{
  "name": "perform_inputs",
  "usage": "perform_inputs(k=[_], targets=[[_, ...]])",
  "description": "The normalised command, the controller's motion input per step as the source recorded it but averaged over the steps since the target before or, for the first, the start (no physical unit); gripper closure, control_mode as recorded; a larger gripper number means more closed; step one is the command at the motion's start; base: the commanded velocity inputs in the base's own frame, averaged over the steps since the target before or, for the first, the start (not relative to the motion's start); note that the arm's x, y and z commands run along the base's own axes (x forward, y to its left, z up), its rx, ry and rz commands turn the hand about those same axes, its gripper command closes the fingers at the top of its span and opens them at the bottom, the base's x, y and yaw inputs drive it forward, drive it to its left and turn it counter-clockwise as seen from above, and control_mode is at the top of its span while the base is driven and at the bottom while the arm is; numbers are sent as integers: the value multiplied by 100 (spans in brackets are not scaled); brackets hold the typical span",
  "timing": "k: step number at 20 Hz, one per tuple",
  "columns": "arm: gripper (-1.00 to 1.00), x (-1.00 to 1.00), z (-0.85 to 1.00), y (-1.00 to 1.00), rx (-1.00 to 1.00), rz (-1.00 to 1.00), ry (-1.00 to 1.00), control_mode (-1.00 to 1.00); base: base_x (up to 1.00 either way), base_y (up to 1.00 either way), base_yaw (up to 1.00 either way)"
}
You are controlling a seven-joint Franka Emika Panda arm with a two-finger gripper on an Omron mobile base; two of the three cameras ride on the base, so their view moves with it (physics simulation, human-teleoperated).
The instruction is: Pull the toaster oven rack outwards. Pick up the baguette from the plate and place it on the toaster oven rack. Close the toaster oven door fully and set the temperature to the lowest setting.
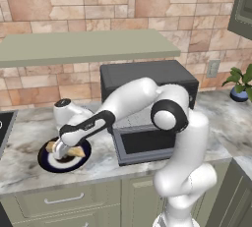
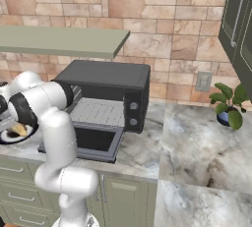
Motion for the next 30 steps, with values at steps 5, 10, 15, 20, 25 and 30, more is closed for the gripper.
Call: perform_inputs(k=[5, 10, 15, 20, 25, 30], targets=[[100, 0, 0, 3, -5, 0, 2, -100, 0, 0, 0], [100, -4, 33, 0, 0, 0, 0, -100, 0, 0, 0], [100, -36, 85, -29, 0, -2, -7, -100, 0, 0, 0], [100, -54, 98, -40, 0, -3, -21, -100, 0, 0, 0], [100, -88, 52, -82, 0, 0, -28, -100, 0, 0, 0], [100, -77, 71, -85, 3, 0, -21, -100, 0, 0, 0]])
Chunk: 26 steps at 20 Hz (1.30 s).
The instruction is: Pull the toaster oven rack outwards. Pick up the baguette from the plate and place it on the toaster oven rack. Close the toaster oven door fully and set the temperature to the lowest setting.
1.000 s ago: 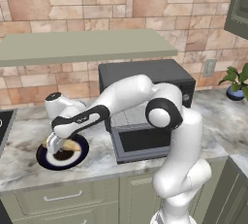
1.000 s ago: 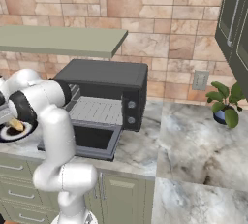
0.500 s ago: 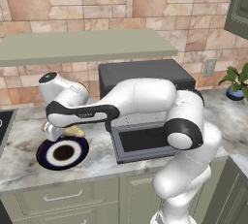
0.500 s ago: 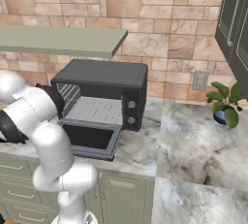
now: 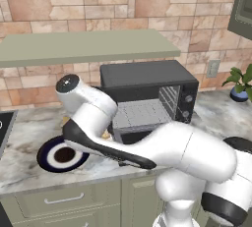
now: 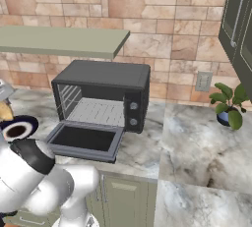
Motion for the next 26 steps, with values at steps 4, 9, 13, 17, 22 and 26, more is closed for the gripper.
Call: perform_inputs(k=[4, 9, 13, 17, 22, 26], targets=[[100, -57, 99, -69, 3, 0, -6, -100, 0, 0, 0], [100, -47, 80, -86, 2, 0, -1, -100, 0, 0, 0], [100, -29, 11, -100, 1, 2, 0, -100, 0, 0, 0], [100, 0, 0, -98, 5, 22, 0, -100, 0, 0, 0], [100, 0, 0, -91, 8, 34, 0, -100, 0, 0, 0], [100, 14, 0, -48, 0, 30, 3, -100, 0, 0, 0]])
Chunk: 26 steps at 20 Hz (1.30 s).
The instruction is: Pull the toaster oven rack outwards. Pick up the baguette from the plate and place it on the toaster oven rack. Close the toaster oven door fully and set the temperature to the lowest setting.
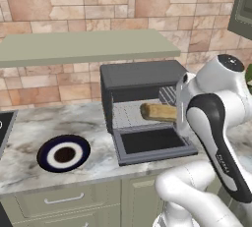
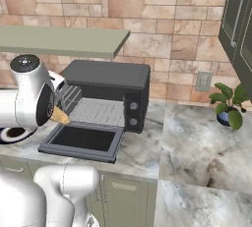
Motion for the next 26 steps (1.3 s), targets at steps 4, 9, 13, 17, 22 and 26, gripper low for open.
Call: perform_inputs(k=[4, 9, 13, 17, 22, 26], targets=[[100, 31, 0, 0, -1, 0, 9, -100, 0, 0, 0], [100, 40, -4, -12, 0, 0, 11, -100, 0, 0, 0], [100, 32, -17, -35, 0, 0, 4, -100, 0, 0, 0], [100, 24, -26, -14, -4, 0, 0, -100, 0, 0, 0], [100, 8, -32, 0, -11, 0, -1, -100, 0, 0, 0], [100, 8, -24, 0, -4, 0, -4, -100, 0, 0, 0]])
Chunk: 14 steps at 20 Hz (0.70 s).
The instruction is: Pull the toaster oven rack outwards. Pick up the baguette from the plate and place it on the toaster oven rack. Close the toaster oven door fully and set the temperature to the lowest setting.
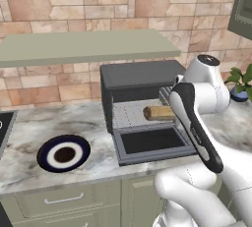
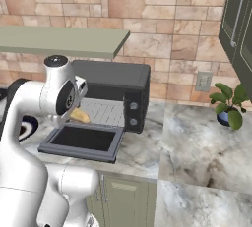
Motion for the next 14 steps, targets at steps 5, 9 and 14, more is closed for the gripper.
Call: perform_inputs(k=[5, 9, 14], targets=[[100, 11, -34, 0, -2, 0, -12, -100, 0, 0, 0], [100, 23, -10, 0, 0, 0, -15, -100, 0, 0, 0], [100, 27, -3, 0, 0, 0, -14, -100, 0, 0, 0]])
